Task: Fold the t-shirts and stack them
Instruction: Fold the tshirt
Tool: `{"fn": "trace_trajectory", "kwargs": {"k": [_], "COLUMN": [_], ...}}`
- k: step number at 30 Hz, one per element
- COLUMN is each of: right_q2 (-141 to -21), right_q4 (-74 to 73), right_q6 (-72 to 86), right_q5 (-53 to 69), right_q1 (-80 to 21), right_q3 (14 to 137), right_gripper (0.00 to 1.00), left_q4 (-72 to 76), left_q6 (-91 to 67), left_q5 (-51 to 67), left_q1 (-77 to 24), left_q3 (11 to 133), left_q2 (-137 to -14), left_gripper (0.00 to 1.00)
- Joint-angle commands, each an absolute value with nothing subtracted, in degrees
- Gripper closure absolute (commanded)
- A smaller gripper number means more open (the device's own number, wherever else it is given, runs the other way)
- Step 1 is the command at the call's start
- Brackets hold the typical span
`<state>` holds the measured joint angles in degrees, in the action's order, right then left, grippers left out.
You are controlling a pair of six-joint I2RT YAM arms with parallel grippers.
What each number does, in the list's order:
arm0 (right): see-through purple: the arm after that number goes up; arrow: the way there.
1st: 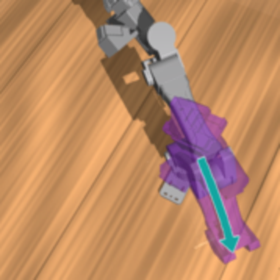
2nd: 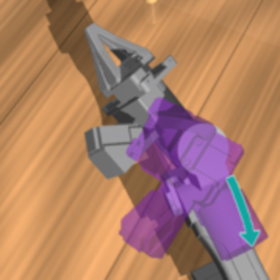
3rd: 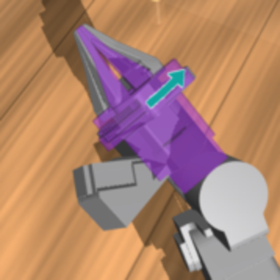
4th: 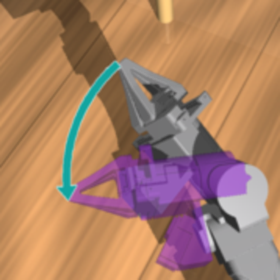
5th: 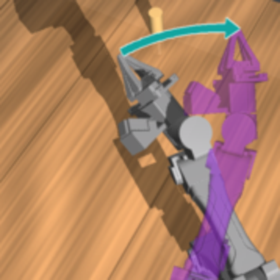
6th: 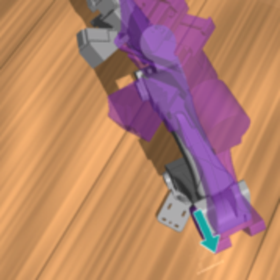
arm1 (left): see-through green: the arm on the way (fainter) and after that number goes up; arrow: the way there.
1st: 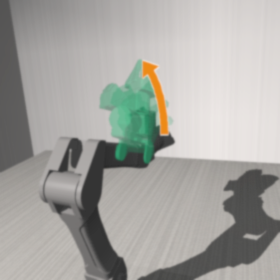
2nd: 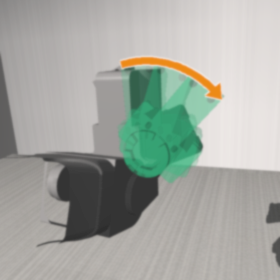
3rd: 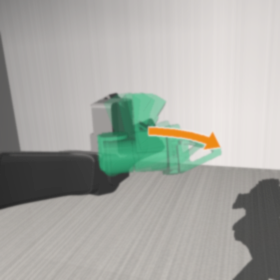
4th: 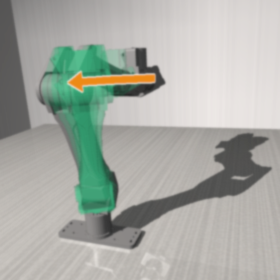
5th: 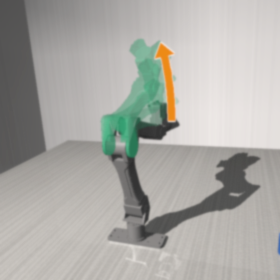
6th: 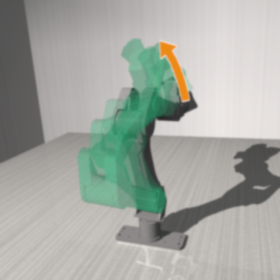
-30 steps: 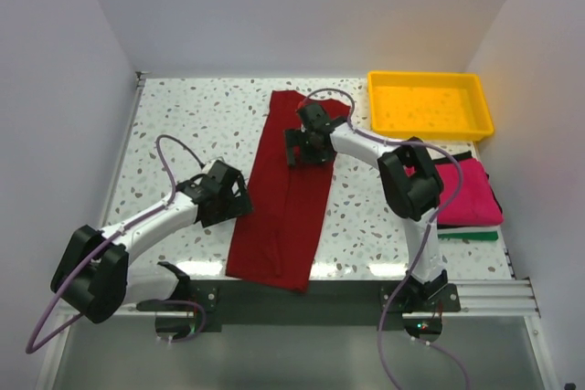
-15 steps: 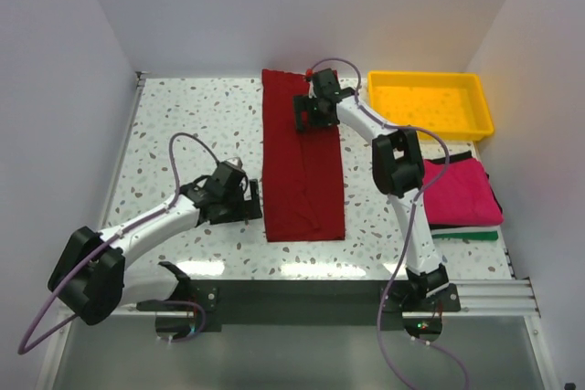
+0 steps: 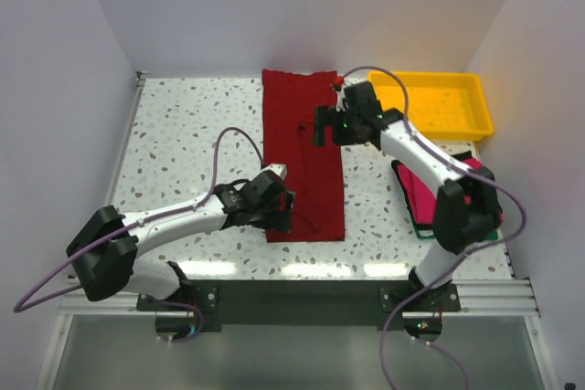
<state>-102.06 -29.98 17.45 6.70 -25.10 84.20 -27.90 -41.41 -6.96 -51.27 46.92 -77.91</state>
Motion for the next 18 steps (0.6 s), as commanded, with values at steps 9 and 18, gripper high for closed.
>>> {"fn": "trace_trajectory", "kwargs": {"k": [9, 18], "right_q2": [-85.2, -81.4], "right_q4": [-13.7, -15.0], "right_q6": [30.1, 32.2], "right_q5": [15.9, 13.1], "right_q1": [-32.2, -33.8], "right_q3": [49.0, 42.8], "right_gripper": [0.01, 0.01], "left_q4": [-28.0, -32.8], "left_q6": [-44.9, -46.6], "left_q5": [-9.8, -13.4], "left_q1": [-53.8, -53.7], "left_q3": [48.9, 49.2], "left_q2": [-82.3, -85.4], "left_gripper": [0.37, 0.38]}}
